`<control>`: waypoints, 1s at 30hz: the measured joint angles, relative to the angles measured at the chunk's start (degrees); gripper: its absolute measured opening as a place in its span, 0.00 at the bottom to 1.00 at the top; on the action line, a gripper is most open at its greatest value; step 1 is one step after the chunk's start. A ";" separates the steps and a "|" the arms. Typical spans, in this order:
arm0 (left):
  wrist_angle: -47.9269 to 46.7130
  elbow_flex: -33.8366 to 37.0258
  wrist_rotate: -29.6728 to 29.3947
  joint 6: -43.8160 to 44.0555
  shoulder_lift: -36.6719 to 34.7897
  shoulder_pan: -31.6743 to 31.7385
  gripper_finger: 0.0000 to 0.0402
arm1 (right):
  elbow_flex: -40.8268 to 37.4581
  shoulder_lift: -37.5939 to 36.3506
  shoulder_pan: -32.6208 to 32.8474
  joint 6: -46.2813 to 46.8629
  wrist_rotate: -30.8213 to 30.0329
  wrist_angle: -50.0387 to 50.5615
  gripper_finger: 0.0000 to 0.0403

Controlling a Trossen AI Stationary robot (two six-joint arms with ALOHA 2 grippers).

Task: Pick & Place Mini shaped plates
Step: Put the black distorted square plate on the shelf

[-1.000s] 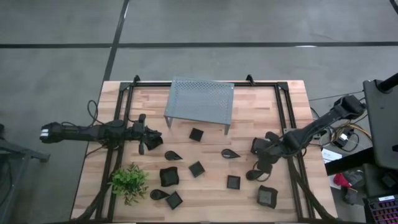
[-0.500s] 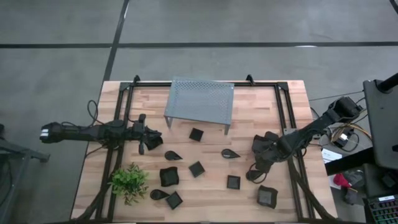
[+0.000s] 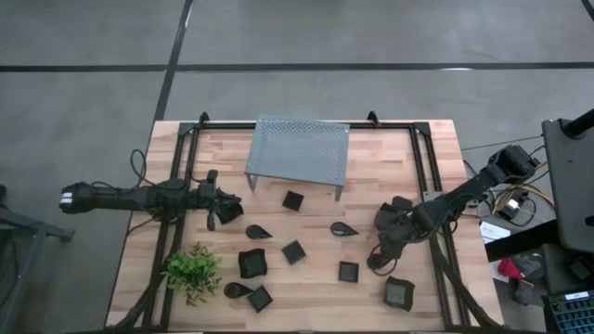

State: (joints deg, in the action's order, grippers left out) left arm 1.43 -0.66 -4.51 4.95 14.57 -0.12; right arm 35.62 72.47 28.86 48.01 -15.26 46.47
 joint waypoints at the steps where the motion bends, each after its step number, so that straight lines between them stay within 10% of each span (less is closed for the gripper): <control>1: 0.02 0.00 0.00 -0.01 0.00 -0.02 0.00 | 0.31 0.00 0.00 -0.21 0.00 -0.07 0.03; 30: 0.02 0.00 0.00 0.00 0.00 -0.02 0.00 | 22.39 -0.04 -0.02 -15.12 -16.49 8.83 0.02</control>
State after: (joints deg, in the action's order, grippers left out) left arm 1.45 -0.67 -4.51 4.95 14.57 -0.14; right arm 58.01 72.42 28.84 32.89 -31.75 55.30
